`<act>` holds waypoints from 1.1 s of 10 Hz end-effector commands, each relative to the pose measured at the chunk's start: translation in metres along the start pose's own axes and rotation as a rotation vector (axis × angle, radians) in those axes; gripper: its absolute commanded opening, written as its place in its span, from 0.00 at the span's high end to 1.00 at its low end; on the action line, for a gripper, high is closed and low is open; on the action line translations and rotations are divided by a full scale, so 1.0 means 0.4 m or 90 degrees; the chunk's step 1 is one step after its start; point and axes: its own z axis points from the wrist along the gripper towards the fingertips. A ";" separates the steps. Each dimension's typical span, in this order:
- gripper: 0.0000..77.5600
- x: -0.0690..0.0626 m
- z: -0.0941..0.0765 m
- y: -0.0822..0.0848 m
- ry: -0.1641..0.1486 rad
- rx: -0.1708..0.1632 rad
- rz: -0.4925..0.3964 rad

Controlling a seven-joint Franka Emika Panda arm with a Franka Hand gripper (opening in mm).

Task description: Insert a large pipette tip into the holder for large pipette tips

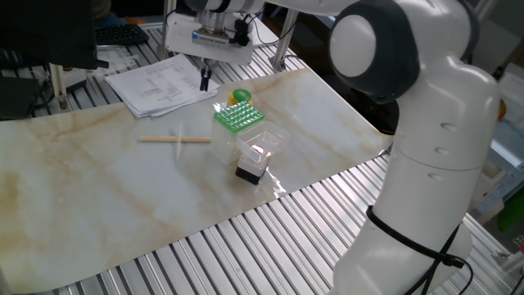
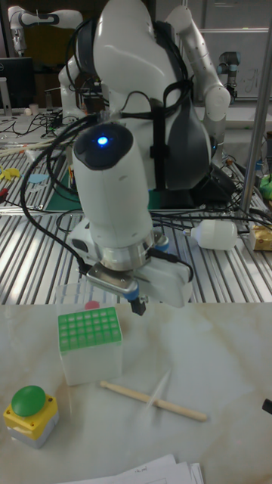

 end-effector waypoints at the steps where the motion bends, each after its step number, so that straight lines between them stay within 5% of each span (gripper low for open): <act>1: 1.00 -0.036 0.047 0.055 -0.006 0.000 0.021; 11: 1.00 -0.139 0.153 0.086 0.004 -0.006 0.019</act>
